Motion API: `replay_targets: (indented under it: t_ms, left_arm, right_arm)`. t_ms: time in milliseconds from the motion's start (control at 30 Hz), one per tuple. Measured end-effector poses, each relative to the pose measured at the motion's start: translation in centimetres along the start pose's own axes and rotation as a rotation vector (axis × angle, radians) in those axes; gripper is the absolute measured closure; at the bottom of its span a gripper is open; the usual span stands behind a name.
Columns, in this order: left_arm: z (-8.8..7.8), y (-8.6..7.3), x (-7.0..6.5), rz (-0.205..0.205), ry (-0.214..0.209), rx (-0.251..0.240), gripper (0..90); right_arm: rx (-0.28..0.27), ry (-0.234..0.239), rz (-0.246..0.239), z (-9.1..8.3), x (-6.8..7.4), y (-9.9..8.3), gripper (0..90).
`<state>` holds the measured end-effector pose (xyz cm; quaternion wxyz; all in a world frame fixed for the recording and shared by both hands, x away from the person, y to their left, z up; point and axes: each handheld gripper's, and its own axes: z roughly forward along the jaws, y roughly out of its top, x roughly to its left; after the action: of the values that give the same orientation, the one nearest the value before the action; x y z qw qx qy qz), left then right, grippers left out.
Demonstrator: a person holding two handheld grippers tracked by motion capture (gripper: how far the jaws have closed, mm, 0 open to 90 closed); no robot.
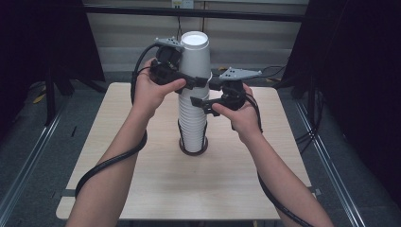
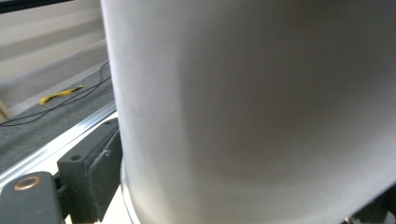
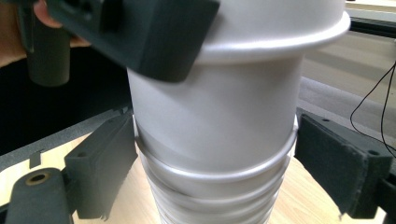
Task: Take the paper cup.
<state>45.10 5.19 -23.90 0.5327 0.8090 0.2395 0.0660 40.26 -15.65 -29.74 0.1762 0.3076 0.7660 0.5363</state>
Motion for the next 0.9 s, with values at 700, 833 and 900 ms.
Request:
replay_targets:
  t_ms: [700,833,900]
  left_arm:
    - [-0.8,1.1,0.0,-0.009,0.003,-0.006,9.7]
    - [-1.0,1.6,-0.1,-0.007,0.000,-0.014,9.7]
    - [-1.1,1.7,0.0,-0.011,-0.001,-0.018,9.7]
  right_arm:
    - [0.002,0.000,-0.003,0.1,0.0,-0.1,11.9]
    - [0.003,-0.001,-0.003,0.1,0.1,-0.1,11.9]
    - [0.004,-0.002,-0.004,0.1,0.1,-0.1,11.9]
